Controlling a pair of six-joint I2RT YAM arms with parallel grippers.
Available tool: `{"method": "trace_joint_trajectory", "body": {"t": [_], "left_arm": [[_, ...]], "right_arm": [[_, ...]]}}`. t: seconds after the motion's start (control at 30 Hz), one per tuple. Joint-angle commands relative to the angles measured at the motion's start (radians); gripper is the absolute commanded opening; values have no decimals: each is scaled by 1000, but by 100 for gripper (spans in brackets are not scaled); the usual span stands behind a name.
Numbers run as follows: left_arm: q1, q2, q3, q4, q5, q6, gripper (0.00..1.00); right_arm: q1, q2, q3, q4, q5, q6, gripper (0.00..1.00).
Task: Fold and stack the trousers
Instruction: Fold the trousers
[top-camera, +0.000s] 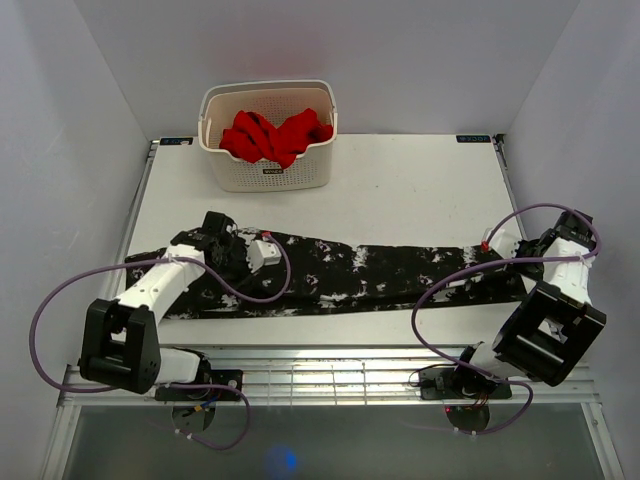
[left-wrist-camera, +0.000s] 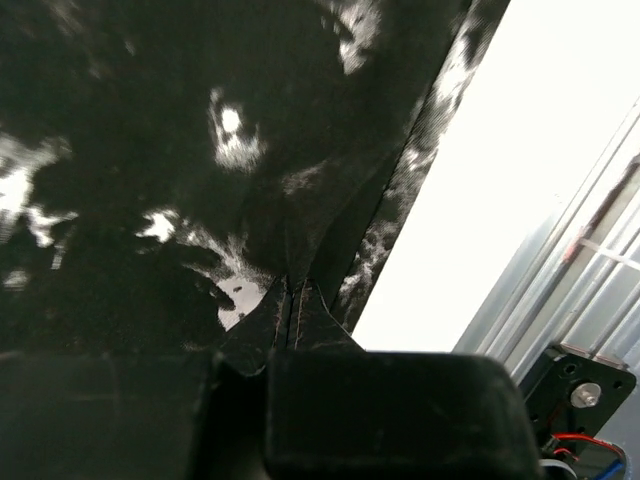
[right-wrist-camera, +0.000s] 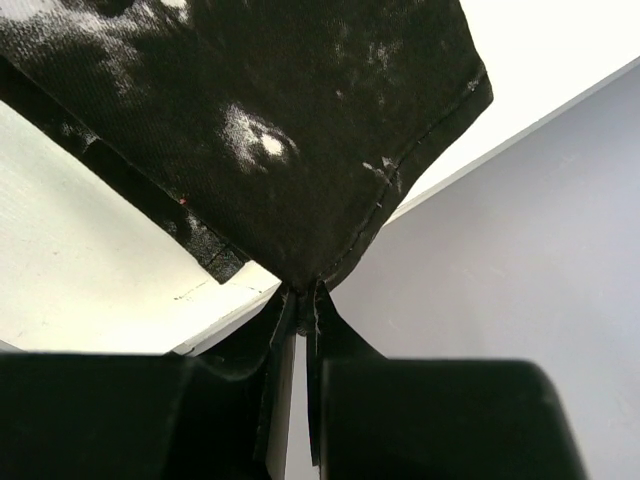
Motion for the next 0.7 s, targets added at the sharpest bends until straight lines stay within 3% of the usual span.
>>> {"method": "trace_joint_trajectory", "body": {"t": [0.0, 0.37, 0.67], "left_arm": [[-4, 37, -59, 48, -65, -16, 0], [-36, 127, -234, 204, -179, -45, 0], [-18, 195, -294, 246, -308, -13, 0]], "right_arm": [[6, -4, 20, 6, 5, 15, 8], [8, 2, 25, 11, 17, 20, 8], [-23, 54, 166, 6, 23, -14, 8]]}}
